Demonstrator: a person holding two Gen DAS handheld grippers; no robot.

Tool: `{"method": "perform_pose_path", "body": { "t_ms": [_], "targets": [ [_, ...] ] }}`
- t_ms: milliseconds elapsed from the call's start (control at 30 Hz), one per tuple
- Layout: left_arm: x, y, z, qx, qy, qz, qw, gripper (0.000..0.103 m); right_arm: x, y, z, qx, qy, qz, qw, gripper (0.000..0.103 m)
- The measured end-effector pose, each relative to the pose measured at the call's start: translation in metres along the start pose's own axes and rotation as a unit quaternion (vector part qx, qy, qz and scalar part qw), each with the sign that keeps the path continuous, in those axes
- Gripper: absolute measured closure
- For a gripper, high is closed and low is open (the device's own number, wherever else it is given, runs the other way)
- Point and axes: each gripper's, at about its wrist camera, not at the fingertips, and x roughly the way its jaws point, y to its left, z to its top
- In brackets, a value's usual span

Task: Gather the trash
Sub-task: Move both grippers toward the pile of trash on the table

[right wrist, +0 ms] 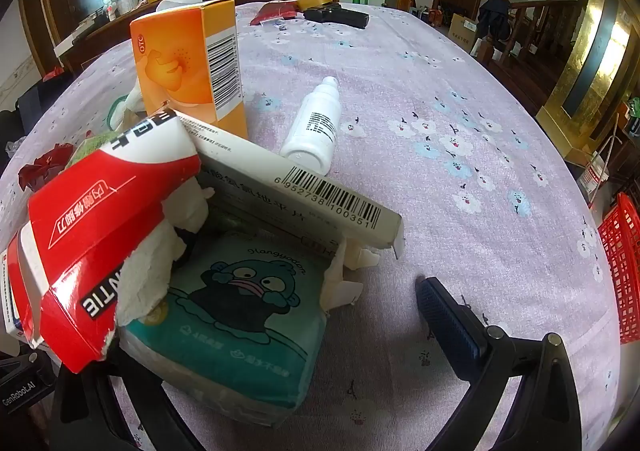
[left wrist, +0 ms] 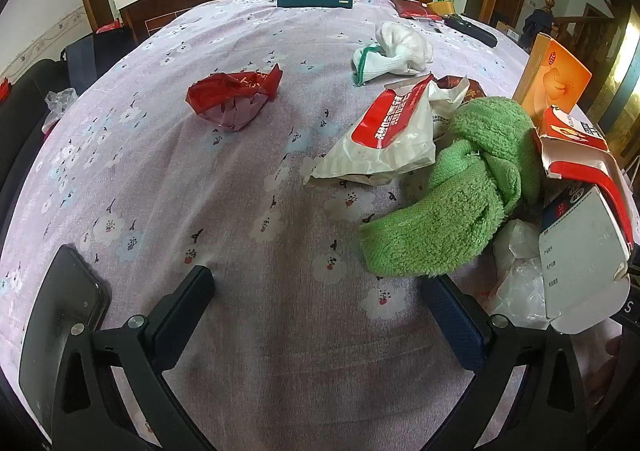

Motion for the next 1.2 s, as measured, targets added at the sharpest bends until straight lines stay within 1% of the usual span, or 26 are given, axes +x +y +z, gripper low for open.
{"method": "perform_pose_path", "body": {
  "t_ms": [267, 333, 433, 533, 733, 833, 900, 967, 1067, 1200],
  "targets": [
    [0.000, 0.000, 0.000, 0.000, -0.001, 0.001, 1.0000, 0.000, 0.000, 0.000, 0.000, 0.000, 0.000, 0.000, 1.000, 0.000],
    [-0.003, 0.001, -0.002, -0.001, -0.002, 0.006, 1.0000, 0.000, 0.000, 0.000, 0.000, -0.007, 0.000, 0.002, 1.000, 0.000],
    [-0.014, 0.001, -0.008, 0.002, -0.007, 0.017, 0.9998, 0.000, 0.001, -0.003, 0.004, -0.045, 0.029, 0.027, 0.998, 0.000],
    [-0.038, -0.002, -0.014, 0.004, -0.033, 0.011, 0.9994, 0.000, -0.009, -0.013, 0.005, -0.070, 0.056, 0.041, 0.995, 0.001],
    [-0.093, -0.011, -0.028, -0.008, -0.078, 0.006, 0.9969, 0.000, -0.053, -0.042, -0.005, -0.066, 0.033, 0.068, 0.995, 0.001],
    [-0.117, -0.026, -0.030, 0.004, -0.105, 0.006, 0.9945, 0.000, -0.079, -0.052, -0.012, -0.073, 0.006, 0.082, 0.994, 0.001],
    [-0.131, -0.037, -0.034, 0.020, -0.124, 0.010, 0.9921, 0.000, -0.095, -0.055, -0.010, -0.083, -0.010, 0.089, 0.993, 0.001],
    [-0.144, -0.049, -0.037, 0.035, -0.141, 0.011, 0.9894, 0.000, -0.114, -0.055, -0.016, -0.096, -0.036, 0.085, 0.991, 0.001],
    [-0.154, -0.059, -0.039, 0.055, -0.149, 0.016, 0.9872, 0.000, -0.132, -0.058, -0.022, -0.106, -0.060, 0.075, 0.990, 0.003],
    [-0.164, -0.067, -0.038, 0.054, -0.156, 0.014, 0.9862, 0.000, -0.146, -0.064, -0.025, -0.114, -0.075, 0.070, 0.988, 0.006]
  ]
}}
